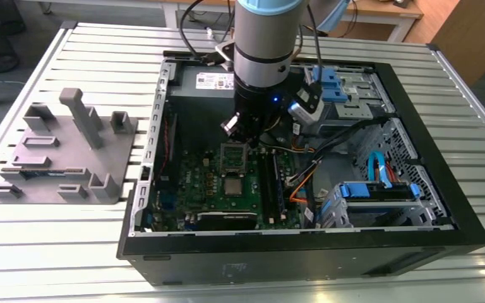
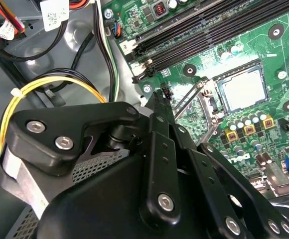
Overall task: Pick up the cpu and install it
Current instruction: 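Close the cpu cover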
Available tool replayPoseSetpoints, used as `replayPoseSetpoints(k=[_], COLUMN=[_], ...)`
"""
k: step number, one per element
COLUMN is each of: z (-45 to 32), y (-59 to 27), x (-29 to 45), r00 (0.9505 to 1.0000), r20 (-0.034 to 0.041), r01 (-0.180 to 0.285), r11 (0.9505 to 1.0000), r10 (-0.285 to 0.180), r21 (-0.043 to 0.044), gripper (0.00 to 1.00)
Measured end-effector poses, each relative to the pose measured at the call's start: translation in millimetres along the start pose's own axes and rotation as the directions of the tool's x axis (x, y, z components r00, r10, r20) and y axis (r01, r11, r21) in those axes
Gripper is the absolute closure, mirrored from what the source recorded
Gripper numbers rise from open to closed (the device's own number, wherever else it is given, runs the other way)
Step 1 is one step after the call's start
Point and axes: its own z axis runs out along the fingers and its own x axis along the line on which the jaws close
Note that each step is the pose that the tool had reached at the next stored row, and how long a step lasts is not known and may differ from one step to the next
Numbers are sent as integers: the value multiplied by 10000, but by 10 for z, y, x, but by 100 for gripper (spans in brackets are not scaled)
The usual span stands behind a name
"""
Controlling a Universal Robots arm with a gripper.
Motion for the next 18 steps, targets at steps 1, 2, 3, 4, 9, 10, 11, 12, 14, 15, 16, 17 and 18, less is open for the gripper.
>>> replayPoseSetpoints(k=[1,2,3,4,9,10,11,12,14,15,16,17,18], z=[-6,-12,-18,-25,-28,-29,-29,-29,-29,-29,-29,-29,-29], y=[0,0,1,1,1,1,1,1,1,0,0,0,0], x=[0,0,-1,-2,-2,-2,-2,-2,-3,-3,-3,-3,-3], r00=[10000,10000,10000,9999,9997,9997,9997,9997,9991,9985,9978,9970,9960], r20=[-4,-4,-3,-4,-8,-9,-9,-10,-14,-16,-19,-20,-21], r01=[28,59,88,118,235,239,243,257,434,550,662,773,889], r11=[10000,10000,10000,9999,9997,9997,9997,9997,9991,9985,9978,9970,9960], r10=[-28,-59,-88,-118,-235,-239,-243,-257,-434,-550,-662,-773,-889], r21=[0,-3,-6,-8,-13,-13,-12,-14,-26,-34,-42,-51,-59], gripper=[89,89,89,89,89,89,89,89,89,89,89,89,89])
